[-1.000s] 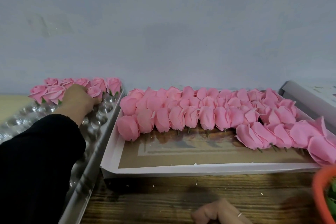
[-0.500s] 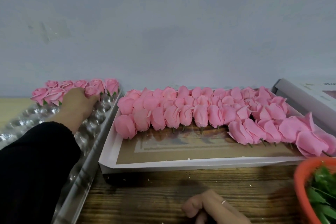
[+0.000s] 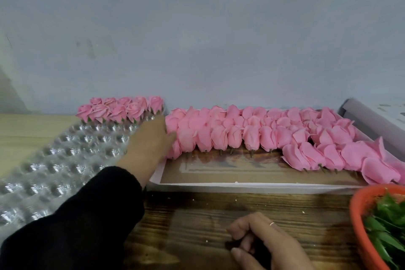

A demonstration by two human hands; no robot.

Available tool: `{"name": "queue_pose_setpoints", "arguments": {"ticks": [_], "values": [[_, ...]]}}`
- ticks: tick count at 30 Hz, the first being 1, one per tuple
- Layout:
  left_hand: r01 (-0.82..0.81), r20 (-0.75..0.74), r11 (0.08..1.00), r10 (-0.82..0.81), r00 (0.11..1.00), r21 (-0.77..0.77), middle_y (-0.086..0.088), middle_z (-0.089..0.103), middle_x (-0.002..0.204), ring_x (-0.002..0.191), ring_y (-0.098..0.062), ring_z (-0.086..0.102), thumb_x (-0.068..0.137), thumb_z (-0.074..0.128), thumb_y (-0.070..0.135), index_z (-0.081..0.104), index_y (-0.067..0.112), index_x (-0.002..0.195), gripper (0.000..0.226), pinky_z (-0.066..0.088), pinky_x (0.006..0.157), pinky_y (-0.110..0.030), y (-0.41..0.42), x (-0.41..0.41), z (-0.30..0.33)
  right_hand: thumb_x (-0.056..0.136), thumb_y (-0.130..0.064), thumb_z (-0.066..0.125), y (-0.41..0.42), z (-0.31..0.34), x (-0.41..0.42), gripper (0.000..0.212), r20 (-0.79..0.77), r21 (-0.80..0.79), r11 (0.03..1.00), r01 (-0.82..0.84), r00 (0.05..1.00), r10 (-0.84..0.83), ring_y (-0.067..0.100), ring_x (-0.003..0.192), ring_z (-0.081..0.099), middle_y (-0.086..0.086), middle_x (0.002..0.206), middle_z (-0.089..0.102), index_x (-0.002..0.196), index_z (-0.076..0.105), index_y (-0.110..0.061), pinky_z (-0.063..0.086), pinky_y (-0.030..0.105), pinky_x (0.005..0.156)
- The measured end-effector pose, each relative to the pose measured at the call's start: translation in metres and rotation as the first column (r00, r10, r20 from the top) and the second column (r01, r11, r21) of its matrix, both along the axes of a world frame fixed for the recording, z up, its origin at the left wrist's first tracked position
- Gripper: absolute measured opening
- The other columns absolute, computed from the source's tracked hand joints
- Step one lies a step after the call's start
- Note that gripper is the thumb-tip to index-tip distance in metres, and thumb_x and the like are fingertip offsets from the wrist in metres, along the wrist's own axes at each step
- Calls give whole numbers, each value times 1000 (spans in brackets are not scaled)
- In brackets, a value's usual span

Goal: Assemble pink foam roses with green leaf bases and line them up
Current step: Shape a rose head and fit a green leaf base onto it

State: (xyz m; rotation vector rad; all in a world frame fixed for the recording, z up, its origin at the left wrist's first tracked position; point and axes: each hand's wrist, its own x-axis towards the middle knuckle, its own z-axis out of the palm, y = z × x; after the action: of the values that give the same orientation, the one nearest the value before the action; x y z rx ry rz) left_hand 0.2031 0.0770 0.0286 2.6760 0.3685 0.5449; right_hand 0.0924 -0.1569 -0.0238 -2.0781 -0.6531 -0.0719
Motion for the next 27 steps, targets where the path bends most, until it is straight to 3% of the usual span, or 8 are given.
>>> {"name": "queue_pose_setpoints", "arguments": {"ticks": [4,8,12,15,18,20,23,27], "values": [[-23,-142,994,38,989,111,-12,59,104,97,-32,57,81,60,34,46,9,111,42,41,70,-33,-12,-3,-7,63,-33,59,-2,-3,1,46,4,4,1000,-11,1000,11,4,75,57,-26,106,50,94,43,-63,41,7,70],[-88,-195,927,168,966,365,-6,57,93,93,-28,60,82,55,51,41,13,113,51,34,64,-28,-20,1,-12,62,-40,58,-2,-4,1,41,-8,12,1000,-28,1000,28,3,75,57,-26,105,51,93,45,-63,40,6,69],[-67,-168,896,155,974,439,-5,62,99,96,-27,59,86,51,43,43,13,111,40,35,75,-31,-20,5,-19,57,-53,45,-3,-5,1,42,-8,-13,999,-29,1000,29,2,81,56,-28,113,43,99,39,-58,39,6,72],[-59,-153,950,110,982,307,-8,62,103,101,-29,58,84,54,30,41,13,104,29,35,87,-35,-19,6,-22,58,-54,44,-5,-4,1,47,-12,-41,998,-40,999,39,0,84,55,-28,117,36,104,32,-54,39,5,74],[-59,-95,990,71,993,126,-12,60,98,92,-31,57,83,59,26,39,12,95,27,35,73,-31,-17,1,-21,67,-40,54,-6,-2,1,22,-41,-50,997,-53,998,51,2,85,55,-23,115,40,89,55,-39,39,6,73],[-40,-16,997,39,999,-73,-9,57,89,81,-28,55,81,63,24,44,10,96,28,37,65,-30,-16,-5,-18,68,-35,56,-7,0,-1,9,-72,-31,998,-57,996,55,4,83,56,-19,110,47,77,56,-39,41,8,71],[3,147,958,40,988,-285,3,44,70,60,-8,40,77,65,10,40,13,85,26,26,50,-23,-19,-18,-9,72,-27,65,-8,1,-3,15,-106,31,998,-52,993,55,8,76,57,-9,94,58,78,57,-38,42,10,68],[154,330,852,24,944,-501,4,38,62,52,-9,33,74,69,7,36,17,69,34,28,45,-15,-45,-57,0,81,-11,67,-10,5,-7,21,-188,167,986,-9,981,41,13,71,59,4,82,64,83,63,-31,45,12,68]]}}
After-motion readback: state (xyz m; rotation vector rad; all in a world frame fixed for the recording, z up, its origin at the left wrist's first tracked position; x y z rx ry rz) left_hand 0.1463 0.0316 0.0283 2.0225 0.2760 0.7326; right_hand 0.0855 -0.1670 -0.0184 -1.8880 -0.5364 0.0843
